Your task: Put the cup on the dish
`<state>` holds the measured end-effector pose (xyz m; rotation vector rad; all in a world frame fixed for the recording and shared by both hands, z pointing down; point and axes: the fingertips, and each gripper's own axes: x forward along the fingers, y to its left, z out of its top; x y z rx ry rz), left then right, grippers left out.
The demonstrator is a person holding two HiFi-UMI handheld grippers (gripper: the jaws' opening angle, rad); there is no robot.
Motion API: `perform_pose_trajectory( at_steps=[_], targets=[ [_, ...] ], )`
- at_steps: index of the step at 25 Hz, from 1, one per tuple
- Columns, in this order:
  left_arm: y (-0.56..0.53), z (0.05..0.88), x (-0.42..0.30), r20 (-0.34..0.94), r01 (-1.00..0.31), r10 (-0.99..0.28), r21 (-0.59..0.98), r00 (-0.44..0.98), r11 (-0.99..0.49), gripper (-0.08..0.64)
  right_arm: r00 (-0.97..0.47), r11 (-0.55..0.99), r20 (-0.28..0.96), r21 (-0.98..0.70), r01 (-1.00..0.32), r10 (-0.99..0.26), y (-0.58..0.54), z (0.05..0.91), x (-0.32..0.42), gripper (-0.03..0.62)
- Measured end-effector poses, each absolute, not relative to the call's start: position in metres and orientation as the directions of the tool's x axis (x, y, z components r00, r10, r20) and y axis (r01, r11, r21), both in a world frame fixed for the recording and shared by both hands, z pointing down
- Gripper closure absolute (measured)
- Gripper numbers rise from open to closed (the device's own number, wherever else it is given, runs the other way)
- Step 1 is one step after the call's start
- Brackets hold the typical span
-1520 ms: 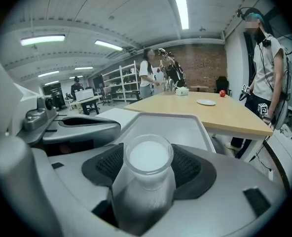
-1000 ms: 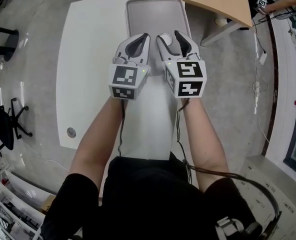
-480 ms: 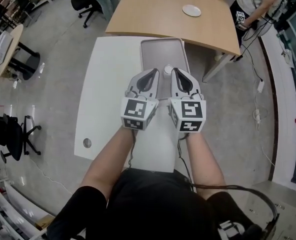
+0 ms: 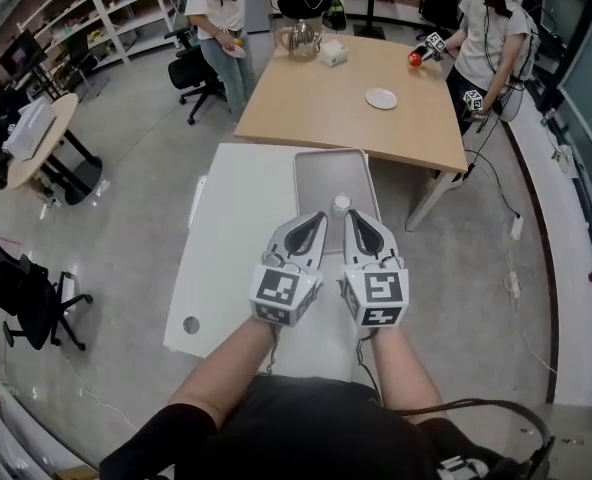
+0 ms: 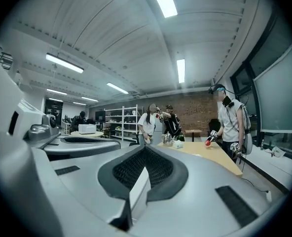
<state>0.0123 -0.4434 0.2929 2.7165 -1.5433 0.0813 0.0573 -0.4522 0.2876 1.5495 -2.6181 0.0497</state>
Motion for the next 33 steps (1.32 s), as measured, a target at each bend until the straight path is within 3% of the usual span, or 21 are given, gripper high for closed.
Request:
perform_pose_trajectory(
  at_steps=[18, 33],
  targets=[
    [-0.414, 0.248, 0.017, 0.003, -0.844, -0.844, -0.02, 0.536, -0.536, 0.56, -0.507, 0.51, 0.077, 0.028, -0.86, -0.859, -0.422, 0.259, 0.043, 0.58],
    [-0.44, 0.26, 0.043, 0.031, -0.821, -0.821, -0.014, 0.571, -0.571, 0.56, -0.536, 0.541, 0.106, 0.028, -0.84, -0.837, -0.45, 0.271, 0.054, 0.58]
  ],
)
